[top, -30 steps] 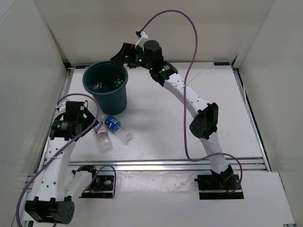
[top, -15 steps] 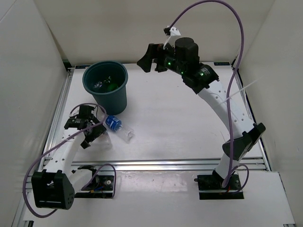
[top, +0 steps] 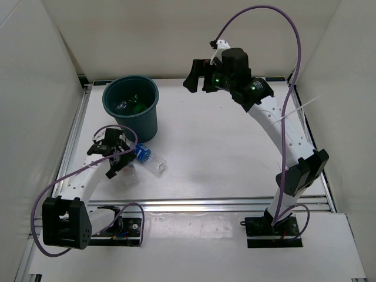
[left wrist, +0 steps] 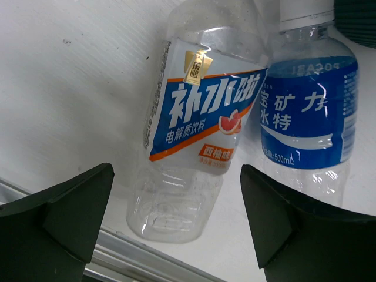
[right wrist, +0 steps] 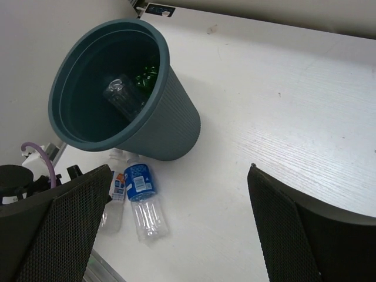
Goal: Put the plastic bottles in the bin
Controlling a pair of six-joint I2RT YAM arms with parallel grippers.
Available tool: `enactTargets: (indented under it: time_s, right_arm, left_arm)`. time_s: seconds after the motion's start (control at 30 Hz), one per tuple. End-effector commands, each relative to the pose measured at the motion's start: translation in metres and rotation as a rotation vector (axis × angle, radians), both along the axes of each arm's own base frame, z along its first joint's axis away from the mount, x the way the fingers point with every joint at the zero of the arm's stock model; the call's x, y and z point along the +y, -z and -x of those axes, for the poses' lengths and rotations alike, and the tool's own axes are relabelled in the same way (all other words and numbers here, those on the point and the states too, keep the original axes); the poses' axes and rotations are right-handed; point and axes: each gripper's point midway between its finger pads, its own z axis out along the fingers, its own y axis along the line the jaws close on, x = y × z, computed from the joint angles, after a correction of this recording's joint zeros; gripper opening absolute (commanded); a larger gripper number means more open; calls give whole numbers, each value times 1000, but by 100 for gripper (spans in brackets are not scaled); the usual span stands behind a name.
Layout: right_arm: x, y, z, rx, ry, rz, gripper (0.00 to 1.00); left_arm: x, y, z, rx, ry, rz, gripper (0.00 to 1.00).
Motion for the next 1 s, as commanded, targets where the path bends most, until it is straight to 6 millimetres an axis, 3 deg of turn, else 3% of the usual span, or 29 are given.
enactTargets:
  time_s: [0.0,0.13,0.27,0.33,0.4,0.47,0.57,0.6,0.67,0.7,0.73,0.77,0.87,0.9,0.97]
  right_arm:
    - [-9,-7,-3,-19,-14,-15,100]
    - [-23,-8,-9,-8,6,-29,100]
    - [-32,6,-8,30,13,-24,100]
    - [-37,9,-7,38,16,-23,100]
    - [-40,17,-9,64,22,-23,100]
    - [-40,21,-9,72,22,-19,100]
    - [-37,25,-6,92,5,-27,100]
    - [-37,25,-6,92,5,-27,100]
    - [-37,31,-5,104,6,-20,100]
    - [-41,35,-7,118,18,-22,100]
    - [-39,35,-6,120,9,-26,100]
    - [-38,39,-4,131,-5,-26,100]
    - [-35,42,-4,142,-15,-25,100]
    - [-34,42,-3,144,-24,-28,100]
    - [-33,42,-2,151,-29,-37,100]
  left_arm:
    - [1,4,-9,-38,-6,-17,100]
    - [2,21,0,4,-13,-18,98]
    - [4,33,10,32,-28,-26,74]
    - [5,32,12,19,-28,-24,64]
    - [7,30,15,22,-31,-33,63]
    - [14,13,12,-7,-58,-68,63]
    - [31,-35,6,-65,-130,-141,63]
    - [33,-72,-8,-159,-158,-143,63]
    - [44,-113,-14,-235,-195,-186,63]
    - [44,-155,-28,-343,-204,-178,63]
    - [44,-176,-35,-393,-178,-188,61]
    - [43,-220,-49,-521,-172,-178,60]
    - [42,-257,-73,-596,-134,-205,60]
    - [38,-284,-82,-662,-125,-197,61]
    - [33,-289,-101,-659,-86,-220,63]
